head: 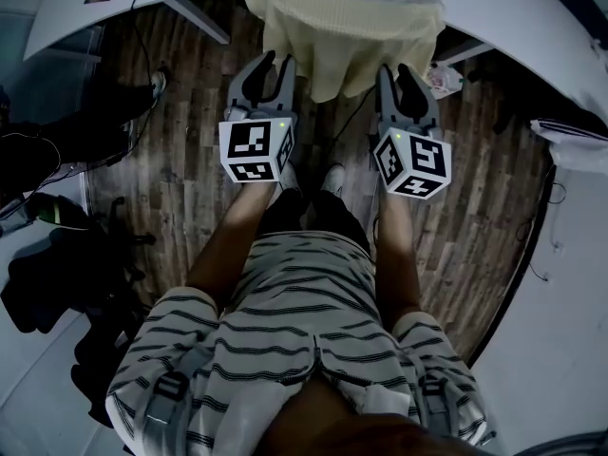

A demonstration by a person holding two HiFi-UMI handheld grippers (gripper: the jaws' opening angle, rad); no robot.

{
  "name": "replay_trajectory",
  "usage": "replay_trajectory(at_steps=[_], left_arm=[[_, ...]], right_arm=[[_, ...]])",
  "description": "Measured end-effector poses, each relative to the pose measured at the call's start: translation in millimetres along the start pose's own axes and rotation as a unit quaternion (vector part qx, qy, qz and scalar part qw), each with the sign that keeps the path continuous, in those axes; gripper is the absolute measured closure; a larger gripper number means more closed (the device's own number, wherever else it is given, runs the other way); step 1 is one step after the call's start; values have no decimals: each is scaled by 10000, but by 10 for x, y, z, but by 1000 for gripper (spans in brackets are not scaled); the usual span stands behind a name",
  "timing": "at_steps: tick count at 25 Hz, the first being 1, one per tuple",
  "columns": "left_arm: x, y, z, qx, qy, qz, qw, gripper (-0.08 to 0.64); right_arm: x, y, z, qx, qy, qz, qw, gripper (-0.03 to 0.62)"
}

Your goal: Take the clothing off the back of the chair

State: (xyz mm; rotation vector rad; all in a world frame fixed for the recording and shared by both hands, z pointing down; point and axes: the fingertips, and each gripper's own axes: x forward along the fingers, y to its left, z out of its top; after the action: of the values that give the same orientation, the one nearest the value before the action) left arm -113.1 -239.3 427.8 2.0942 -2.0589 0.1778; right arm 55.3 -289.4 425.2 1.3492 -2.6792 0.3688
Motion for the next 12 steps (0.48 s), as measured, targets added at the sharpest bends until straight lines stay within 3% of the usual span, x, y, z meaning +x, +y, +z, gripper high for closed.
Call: replay_trajectory(at_steps=[12], left_arm=[[332,180,-4,-123,26,-87,9999,396]], right_arm=[[226,-295,-68,55,118,-280,9995,393]])
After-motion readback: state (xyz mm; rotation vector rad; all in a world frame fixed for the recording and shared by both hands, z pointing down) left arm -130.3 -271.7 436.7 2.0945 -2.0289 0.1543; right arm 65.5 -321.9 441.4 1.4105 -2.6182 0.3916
